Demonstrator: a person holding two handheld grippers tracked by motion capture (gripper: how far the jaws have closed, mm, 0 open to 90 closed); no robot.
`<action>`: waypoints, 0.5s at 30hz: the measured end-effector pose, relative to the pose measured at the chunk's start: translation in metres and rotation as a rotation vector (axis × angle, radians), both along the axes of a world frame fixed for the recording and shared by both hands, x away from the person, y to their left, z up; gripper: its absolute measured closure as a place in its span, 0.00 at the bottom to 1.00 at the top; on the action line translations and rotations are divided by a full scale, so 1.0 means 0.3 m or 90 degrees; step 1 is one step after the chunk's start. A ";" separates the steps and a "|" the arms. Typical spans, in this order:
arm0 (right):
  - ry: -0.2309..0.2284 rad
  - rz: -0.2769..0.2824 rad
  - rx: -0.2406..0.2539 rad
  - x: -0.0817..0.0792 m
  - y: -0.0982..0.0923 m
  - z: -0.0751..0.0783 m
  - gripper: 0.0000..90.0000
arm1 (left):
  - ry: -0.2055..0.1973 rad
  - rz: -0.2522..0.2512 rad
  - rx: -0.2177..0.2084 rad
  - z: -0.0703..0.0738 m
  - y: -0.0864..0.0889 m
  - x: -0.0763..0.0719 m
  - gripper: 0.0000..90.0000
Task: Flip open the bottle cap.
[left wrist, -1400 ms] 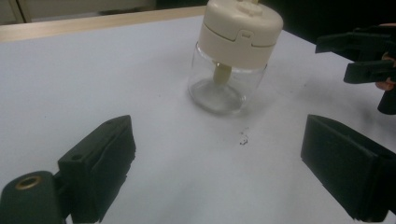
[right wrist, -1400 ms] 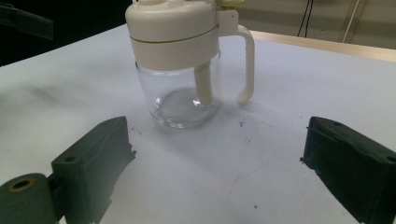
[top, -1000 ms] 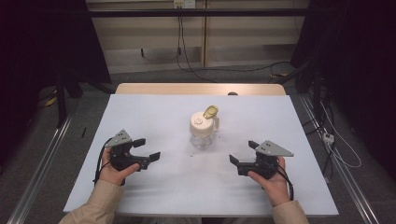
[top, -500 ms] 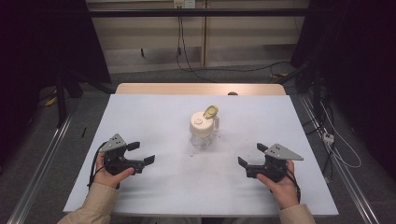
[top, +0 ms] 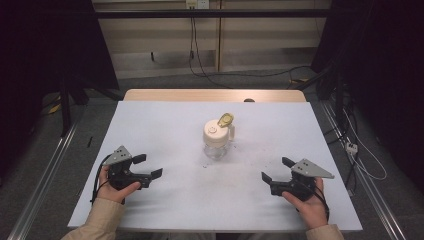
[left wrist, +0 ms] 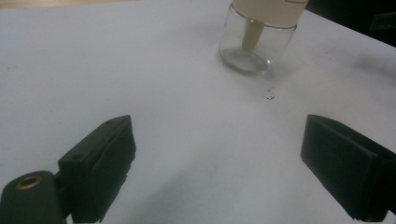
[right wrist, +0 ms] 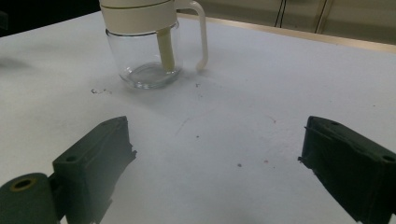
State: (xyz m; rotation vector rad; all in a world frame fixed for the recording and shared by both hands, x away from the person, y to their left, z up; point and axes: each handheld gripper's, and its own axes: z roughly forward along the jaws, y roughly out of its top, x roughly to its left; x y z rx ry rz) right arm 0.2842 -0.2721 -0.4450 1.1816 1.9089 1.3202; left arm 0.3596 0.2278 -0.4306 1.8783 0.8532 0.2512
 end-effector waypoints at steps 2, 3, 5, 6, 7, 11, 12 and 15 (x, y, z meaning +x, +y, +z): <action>-0.002 0.000 0.000 -0.005 -0.006 -0.001 0.08 | -0.001 0.002 -0.002 0.001 0.003 -0.001 0.11; -0.001 -0.001 0.000 -0.007 -0.007 -0.001 0.08 | -0.002 0.003 -0.004 0.001 0.003 -0.003 0.11; 0.000 -0.002 -0.001 -0.012 -0.011 -0.003 0.08 | -0.001 0.003 -0.006 0.001 0.005 -0.004 0.11; 0.001 -0.004 -0.001 -0.013 -0.012 -0.004 0.08 | -0.002 0.002 -0.005 0.001 0.007 -0.004 0.11; 0.001 -0.004 0.000 -0.013 -0.013 -0.006 0.08 | -0.002 0.003 -0.004 0.000 0.008 -0.004 0.11; 0.000 -0.008 -0.001 -0.012 -0.015 -0.006 0.08 | -0.002 0.006 -0.003 -0.001 0.010 -0.003 0.11; -0.001 -0.008 -0.003 -0.011 -0.015 -0.007 0.08 | -0.002 0.007 -0.003 -0.002 0.011 -0.003 0.11; -0.001 -0.007 -0.008 -0.010 -0.015 -0.009 0.08 | -0.004 0.006 0.004 -0.004 0.008 -0.001 0.11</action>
